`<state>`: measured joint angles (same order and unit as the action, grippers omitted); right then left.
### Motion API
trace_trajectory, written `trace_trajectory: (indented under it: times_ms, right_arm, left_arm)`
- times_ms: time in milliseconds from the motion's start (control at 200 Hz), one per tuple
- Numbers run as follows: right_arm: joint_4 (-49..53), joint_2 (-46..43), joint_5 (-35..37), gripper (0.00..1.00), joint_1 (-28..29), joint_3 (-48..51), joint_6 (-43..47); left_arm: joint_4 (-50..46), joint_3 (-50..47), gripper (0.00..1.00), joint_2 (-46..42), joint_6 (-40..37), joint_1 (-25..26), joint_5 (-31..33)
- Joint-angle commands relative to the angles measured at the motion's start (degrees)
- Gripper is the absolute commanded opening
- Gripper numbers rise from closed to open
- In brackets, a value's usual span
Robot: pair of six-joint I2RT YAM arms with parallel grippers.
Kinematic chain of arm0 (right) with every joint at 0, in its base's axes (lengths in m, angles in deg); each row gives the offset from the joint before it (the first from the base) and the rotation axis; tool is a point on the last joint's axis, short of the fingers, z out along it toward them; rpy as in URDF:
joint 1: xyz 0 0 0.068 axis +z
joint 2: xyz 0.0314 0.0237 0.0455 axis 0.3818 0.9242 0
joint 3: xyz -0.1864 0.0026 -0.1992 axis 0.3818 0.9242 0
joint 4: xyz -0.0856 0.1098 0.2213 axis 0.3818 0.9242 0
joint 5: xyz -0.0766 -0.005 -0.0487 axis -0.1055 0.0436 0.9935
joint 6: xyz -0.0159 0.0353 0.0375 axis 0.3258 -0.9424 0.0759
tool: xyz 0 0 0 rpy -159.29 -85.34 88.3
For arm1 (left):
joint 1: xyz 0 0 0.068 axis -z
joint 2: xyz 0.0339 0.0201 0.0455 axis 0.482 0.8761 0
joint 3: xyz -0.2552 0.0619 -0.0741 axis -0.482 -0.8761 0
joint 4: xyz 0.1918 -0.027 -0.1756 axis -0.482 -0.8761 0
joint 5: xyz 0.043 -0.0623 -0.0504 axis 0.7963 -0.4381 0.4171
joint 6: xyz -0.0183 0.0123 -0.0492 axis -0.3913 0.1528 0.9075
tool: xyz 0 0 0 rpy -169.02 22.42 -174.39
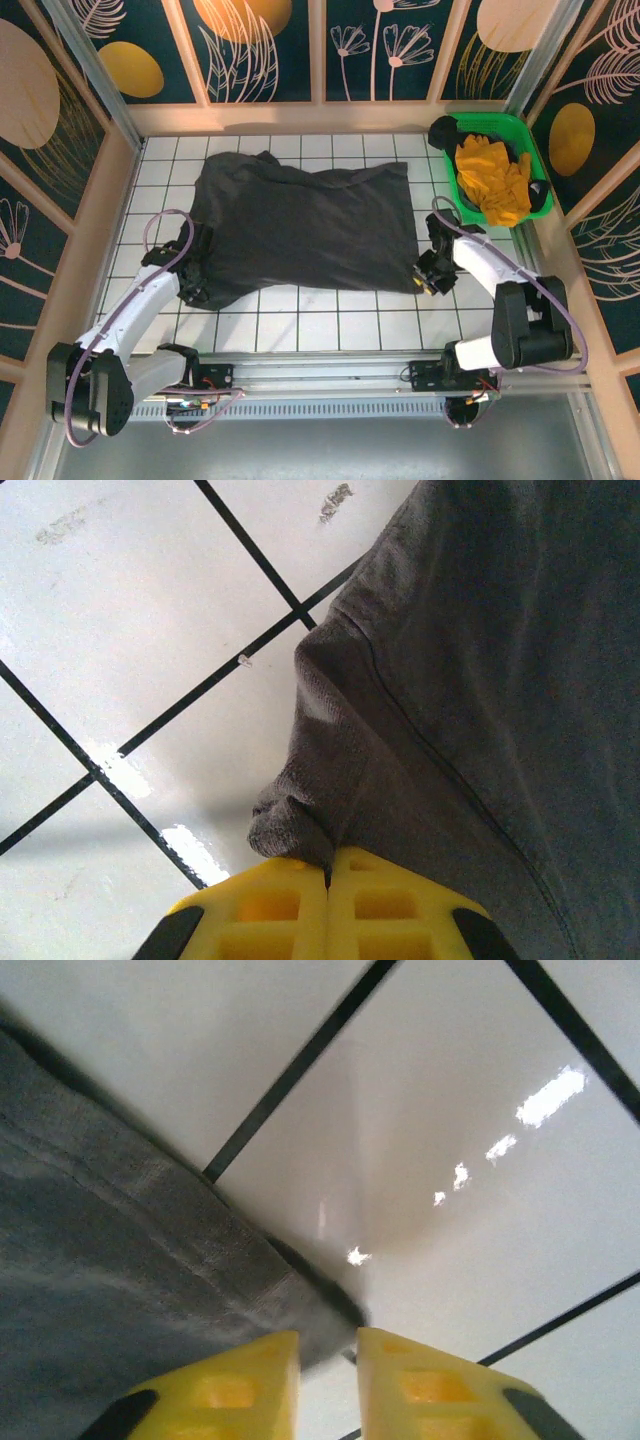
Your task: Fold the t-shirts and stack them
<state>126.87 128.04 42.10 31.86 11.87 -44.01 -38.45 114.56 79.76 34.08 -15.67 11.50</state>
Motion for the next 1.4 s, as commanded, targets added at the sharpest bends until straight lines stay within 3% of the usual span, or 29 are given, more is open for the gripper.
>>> trace_trajectory:
  times_ms: [0, 85, 255, 871, 956, 1156, 1216, 1311, 1391]
  right_arm:
    - [-1.30, -3.48, -5.05, 0.36, -0.21, 0.92, -4.75]
    - [-2.35, -4.89, -7.65, 0.45, -0.06, 2.13, -8.57]
    - [-6.72, -4.80, -11.42, 0.46, 0.11, 4.96, -13.62]
    - [-7.92, 4.62, -5.44, 0.52, 1.53, 4.34, -13.34]
    - [-8.79, 7.06, -3.75, 0.45, 1.48, 2.79, -11.85]
    - [-7.85, 10.47, 3.27, 0.00, -0.93, -1.21, -7.38]
    - [-7.01, 10.31, 5.97, 0.00, -3.01, -2.37, -5.77]
    - [-6.65, 10.27, 8.39, 0.00, -7.05, -4.32, -3.02]
    - [-6.41, 11.43, 9.08, 0.00, -9.09, -6.39, -0.50]
  left_arm:
    - [-2.49, 0.34, 0.00, -0.88, 0.02, 0.12, 1.36]
    - [-2.83, 0.71, 0.00, -1.08, -0.35, 0.12, 1.53]
    - [-2.77, -0.37, 0.00, -1.57, -0.39, 0.10, 1.01]
    - [-0.70, 0.73, 0.00, -1.26, -0.64, 0.12, 0.98]
    - [-0.33, 0.75, 0.00, -1.29, -0.61, 0.12, 0.58]
    - [4.07, -0.58, 0.00, -2.00, -1.64, 0.12, -4.70]
    - [7.60, -1.64, 0.00, -2.37, -2.32, 0.06, -9.55]
    - [10.56, -3.29, 0.17, -2.16, -2.16, 0.12, -18.04]
    - [8.58, -3.58, 0.45, -2.87, -1.58, 0.17, -21.46]
